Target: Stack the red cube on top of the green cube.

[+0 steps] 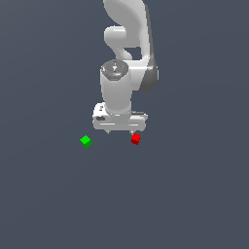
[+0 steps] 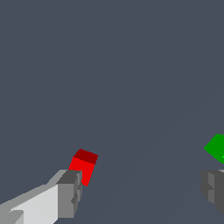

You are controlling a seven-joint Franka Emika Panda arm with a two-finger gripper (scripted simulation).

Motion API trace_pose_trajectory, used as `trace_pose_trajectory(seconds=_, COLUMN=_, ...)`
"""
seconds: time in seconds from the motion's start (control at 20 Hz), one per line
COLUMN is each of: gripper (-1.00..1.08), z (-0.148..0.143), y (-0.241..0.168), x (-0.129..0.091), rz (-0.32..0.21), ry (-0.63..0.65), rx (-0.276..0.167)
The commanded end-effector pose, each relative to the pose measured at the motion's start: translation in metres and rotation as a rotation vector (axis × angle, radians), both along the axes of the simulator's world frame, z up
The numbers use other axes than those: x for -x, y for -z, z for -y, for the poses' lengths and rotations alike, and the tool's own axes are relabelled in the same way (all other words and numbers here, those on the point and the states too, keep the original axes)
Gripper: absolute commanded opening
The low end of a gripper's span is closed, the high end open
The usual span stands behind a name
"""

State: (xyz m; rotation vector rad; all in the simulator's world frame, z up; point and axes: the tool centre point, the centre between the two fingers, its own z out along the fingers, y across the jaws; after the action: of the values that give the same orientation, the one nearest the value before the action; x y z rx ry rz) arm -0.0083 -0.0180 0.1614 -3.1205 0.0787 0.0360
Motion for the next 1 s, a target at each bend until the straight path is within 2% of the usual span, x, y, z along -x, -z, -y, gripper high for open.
trace_pose_trajectory(seconds=0.0, gripper=1.0, z=0.0, y=0.0, x=0.0, rz=0.0, ry=0.0, rx=0.0)
trace_pose_trajectory(seconds=0.5, gripper=1.0, z=-0.011, y=0.014, x=0.011, rz=0.003, ry=0.052, rx=0.004)
trace_pose_trajectory(seconds=0.95, gripper=1.0, z=-0.04, y=0.048, x=0.035, rz=0.011, ry=0.179, rx=0.013)
